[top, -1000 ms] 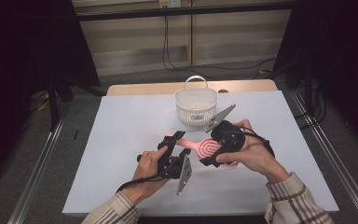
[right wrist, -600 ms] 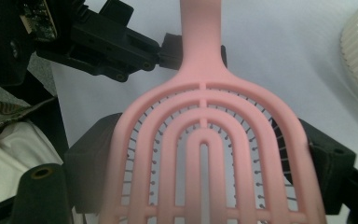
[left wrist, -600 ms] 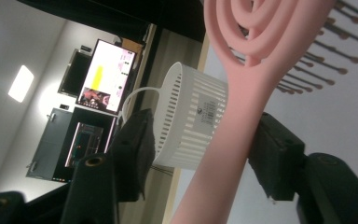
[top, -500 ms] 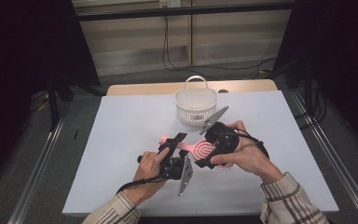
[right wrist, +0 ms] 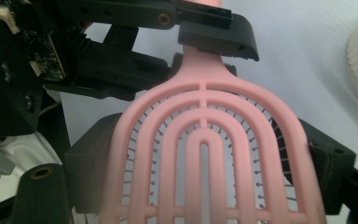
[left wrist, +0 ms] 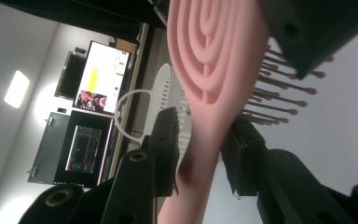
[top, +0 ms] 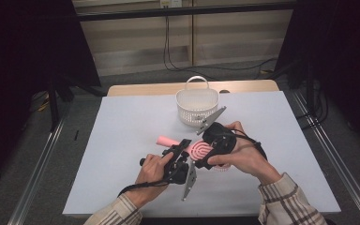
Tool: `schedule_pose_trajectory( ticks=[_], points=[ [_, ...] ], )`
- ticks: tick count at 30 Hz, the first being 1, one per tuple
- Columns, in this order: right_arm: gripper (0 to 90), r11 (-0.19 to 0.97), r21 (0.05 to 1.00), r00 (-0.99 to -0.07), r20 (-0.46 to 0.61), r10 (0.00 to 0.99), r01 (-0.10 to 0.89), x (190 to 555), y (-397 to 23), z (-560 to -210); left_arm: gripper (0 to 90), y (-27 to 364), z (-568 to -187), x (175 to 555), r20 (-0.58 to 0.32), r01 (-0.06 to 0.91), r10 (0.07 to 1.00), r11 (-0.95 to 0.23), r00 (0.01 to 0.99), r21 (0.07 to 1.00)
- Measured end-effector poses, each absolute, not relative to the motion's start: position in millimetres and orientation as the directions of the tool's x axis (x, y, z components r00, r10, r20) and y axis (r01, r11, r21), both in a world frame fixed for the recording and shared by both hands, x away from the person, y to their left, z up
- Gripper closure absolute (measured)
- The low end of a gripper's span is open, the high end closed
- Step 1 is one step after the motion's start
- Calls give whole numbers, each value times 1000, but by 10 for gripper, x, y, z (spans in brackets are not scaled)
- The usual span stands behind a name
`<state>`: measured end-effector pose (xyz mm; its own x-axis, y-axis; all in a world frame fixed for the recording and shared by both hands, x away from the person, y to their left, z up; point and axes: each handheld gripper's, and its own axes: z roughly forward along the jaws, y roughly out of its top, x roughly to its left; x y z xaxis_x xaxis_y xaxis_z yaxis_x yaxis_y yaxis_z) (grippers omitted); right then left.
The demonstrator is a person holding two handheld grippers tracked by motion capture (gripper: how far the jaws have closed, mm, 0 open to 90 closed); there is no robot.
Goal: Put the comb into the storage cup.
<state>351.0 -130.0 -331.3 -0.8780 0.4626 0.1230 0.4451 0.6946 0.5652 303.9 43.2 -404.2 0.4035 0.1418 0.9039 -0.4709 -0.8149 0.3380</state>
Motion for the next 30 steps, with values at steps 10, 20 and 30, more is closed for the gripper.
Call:
schedule_pose_trajectory(
  ticks=[10,20,30],
  points=[
    [195,684,564,-869,137,476,464,3531,-1270,-3319,750,456,-4070,3021,922,-480,142,-819,359,313],
    [194,685,554,-865,145,481,474,3547,-1246,-3306,750,455,-4091,3011,938,-494,125,-823,322,279],
    [193,694,541,-866,145,479,475,3566,-1204,-3307,782,478,-4104,3017,936,-502,120,-818,331,282]
  ],
)
